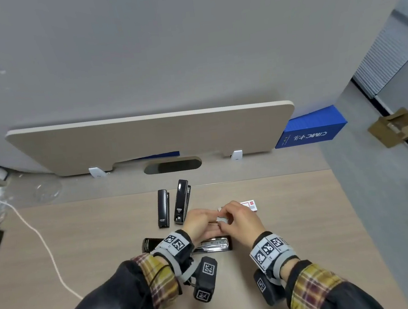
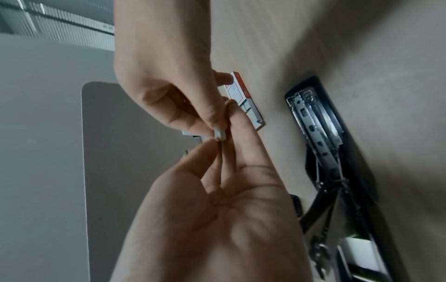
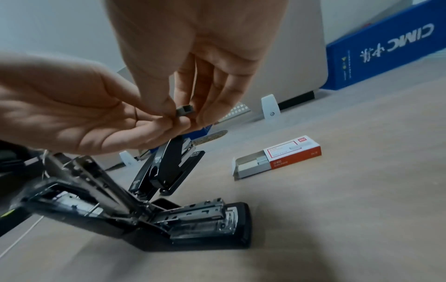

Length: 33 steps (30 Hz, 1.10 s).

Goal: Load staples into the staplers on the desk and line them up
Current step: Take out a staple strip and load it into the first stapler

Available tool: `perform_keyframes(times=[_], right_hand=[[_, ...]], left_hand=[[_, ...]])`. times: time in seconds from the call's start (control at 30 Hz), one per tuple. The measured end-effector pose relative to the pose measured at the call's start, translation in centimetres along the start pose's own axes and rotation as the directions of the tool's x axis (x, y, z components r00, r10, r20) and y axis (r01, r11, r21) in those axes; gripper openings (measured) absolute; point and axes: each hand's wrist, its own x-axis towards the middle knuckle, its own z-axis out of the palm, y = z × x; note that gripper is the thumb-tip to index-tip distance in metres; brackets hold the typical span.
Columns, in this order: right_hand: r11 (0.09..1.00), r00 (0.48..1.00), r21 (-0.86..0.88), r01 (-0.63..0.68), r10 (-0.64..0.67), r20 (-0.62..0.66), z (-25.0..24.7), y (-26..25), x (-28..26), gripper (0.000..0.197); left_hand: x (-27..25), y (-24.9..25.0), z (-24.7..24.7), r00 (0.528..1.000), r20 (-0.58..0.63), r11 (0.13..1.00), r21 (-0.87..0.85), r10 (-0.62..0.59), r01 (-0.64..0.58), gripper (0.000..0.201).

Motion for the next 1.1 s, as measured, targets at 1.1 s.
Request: perform_keyframes(times=[1.1], right_hand=[[0.988, 0.992, 0.092, 0.127, -0.127, -0.012, -0.6, -2.3, -3.1, 0.011]], left_hand=[[-4.0, -1.0, -2.4, 0.975, -0.162, 0.988, 0.056, 0.154, -0.147, 0.014]])
